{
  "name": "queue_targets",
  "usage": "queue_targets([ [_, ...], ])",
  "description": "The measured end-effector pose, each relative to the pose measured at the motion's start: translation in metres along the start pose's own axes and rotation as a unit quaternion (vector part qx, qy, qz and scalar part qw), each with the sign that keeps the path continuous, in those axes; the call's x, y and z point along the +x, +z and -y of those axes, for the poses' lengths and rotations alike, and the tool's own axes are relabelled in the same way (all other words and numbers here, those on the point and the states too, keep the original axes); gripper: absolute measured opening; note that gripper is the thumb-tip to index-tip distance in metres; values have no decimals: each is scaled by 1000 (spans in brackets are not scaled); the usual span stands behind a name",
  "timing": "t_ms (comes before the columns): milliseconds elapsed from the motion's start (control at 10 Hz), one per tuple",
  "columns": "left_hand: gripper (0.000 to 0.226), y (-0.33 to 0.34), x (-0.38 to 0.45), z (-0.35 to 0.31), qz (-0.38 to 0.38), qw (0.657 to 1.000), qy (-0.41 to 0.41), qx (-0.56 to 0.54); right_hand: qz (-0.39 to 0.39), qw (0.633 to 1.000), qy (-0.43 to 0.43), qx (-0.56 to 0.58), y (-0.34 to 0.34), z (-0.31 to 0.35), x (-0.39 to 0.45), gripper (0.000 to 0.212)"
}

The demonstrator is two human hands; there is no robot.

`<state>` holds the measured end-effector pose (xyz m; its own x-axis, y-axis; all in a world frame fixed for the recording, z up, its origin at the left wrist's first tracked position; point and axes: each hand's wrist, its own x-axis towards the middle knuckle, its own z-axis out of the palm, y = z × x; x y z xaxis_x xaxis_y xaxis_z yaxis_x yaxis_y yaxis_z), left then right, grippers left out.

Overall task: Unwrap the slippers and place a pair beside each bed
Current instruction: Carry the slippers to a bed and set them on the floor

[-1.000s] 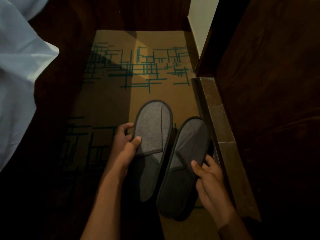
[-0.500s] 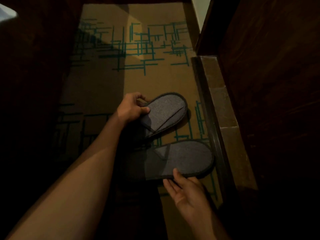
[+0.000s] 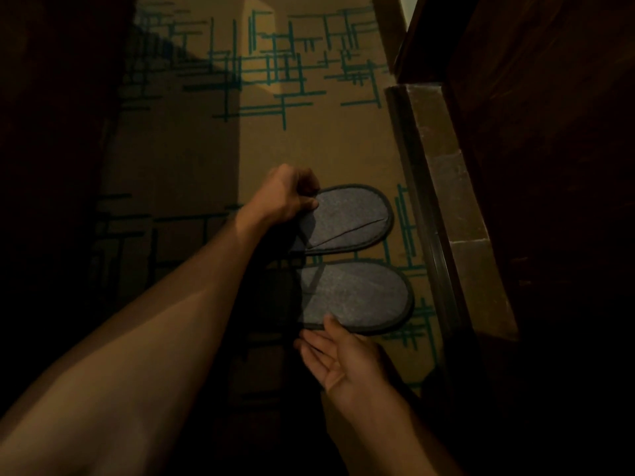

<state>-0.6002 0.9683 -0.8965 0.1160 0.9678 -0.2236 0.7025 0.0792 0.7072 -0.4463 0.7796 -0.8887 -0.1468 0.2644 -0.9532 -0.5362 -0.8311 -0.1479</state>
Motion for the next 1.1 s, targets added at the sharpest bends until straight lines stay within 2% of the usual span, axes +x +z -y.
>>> queue_targets([
  [300, 21, 11, -8, 8, -40, 999, 7, 29, -21, 999, -2, -46, 7, 8, 7, 38],
  [500, 25, 13, -11, 9, -48, 998, 6, 44, -51, 990, -22, -131, 5, 7, 10, 35],
  [900, 24, 19, -17, 4, -90, 994, -2, 62, -41, 988, -23, -150, 0, 6, 8, 31],
  [1000, 23, 13, -28, 2, -131, 988, -29, 75, -37, 983, -31, -175, -3, 12, -11, 26],
  [1100, 25, 1, -57, -17, -130, 983, -97, 85, -70, 963, -114, -234, -19, 29, -48, 20],
])
